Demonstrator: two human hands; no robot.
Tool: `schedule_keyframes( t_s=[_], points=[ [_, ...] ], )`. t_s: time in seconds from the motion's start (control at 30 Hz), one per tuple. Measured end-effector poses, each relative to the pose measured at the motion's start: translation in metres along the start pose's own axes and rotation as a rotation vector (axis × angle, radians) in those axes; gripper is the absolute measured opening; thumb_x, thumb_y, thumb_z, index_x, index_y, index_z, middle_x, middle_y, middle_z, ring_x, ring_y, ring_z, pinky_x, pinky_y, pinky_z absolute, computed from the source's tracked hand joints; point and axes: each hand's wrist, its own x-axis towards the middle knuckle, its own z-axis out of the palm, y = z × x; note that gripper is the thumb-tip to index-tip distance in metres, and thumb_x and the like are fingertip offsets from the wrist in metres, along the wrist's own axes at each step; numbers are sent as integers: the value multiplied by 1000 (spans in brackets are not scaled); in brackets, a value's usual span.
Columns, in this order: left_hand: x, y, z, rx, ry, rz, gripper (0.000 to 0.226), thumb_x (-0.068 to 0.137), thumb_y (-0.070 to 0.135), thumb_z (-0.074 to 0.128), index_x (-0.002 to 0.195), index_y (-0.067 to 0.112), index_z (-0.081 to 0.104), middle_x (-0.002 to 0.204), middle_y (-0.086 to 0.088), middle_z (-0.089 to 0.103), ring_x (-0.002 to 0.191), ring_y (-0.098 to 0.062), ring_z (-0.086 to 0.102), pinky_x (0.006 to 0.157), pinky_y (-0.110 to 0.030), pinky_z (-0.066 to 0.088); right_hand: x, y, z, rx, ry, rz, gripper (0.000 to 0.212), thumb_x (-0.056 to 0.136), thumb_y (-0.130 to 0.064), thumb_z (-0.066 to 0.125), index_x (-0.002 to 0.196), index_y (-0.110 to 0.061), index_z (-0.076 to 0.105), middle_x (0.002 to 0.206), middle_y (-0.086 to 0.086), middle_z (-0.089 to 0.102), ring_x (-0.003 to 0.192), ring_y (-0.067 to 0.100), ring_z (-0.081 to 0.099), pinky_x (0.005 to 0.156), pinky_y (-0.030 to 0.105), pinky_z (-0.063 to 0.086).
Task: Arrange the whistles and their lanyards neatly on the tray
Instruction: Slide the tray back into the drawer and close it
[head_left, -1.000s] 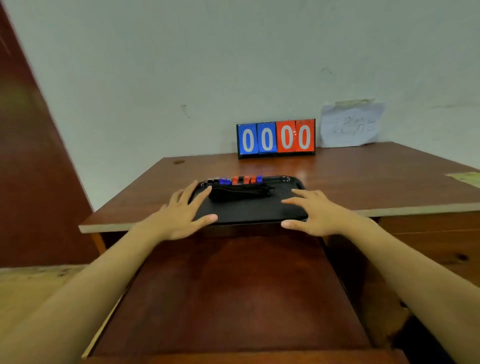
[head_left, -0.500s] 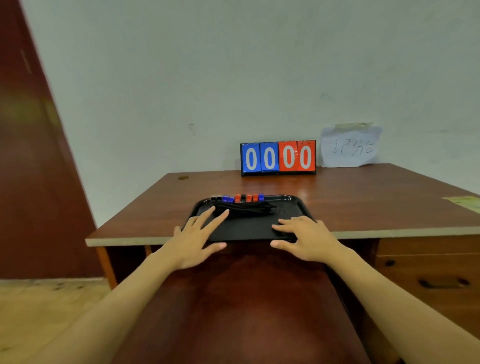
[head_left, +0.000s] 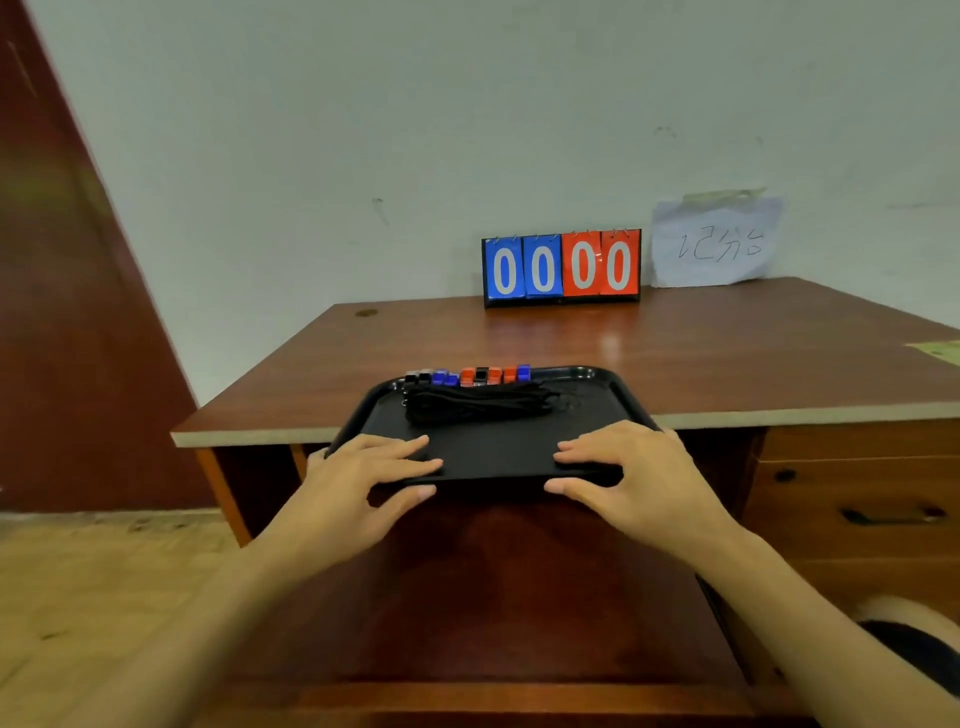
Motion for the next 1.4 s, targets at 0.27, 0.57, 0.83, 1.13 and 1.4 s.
schedule_keyframes(
  t_s=[0.27,0.57,0.83,1.13,1.4],
  points=[
    [-61,21,-3,-63,126,24,37,92,65,52,127,59,63,133,43,57,138,6,46,106,-67,40,-55,-35,-14,-14,58,-65,52,76,-79,54,108,-44,76,114,-31,69,117,-9,58,112,55,36],
    [-110,34,-9,14,154,82,36,95,56,56,128,49,68,153,23,51,125,-10,55,98,-59,44,-97,-62,-16,-32,48,-84,44,76,-71,65,108,-43,76,115,-29,69,117,-6,58,114,52,33],
    [-131,27,12,-25,106,86,36,96,55,58,129,46,69,157,23,46,120,-12,53,98,-55,45,-122,-64,4,-35,16,-60,41,82,-72,61,106,-43,77,113,-31,69,117,-5,58,111,58,33],
    [-136,19,32,-38,40,46,46,90,70,59,131,49,66,159,27,41,128,-8,50,105,-57,40,-129,-52,24,-92,-120,-43,43,88,-71,52,116,-45,72,120,-32,66,121,-3,55,111,52,32],
    [-135,16,42,-6,-46,19,55,87,79,56,134,51,63,162,28,36,130,-7,47,106,-59,39,-131,-44,32,-163,-256,-25,49,94,-70,40,131,-47,62,135,-31,57,130,-1,47,107,54,35]
  ],
)
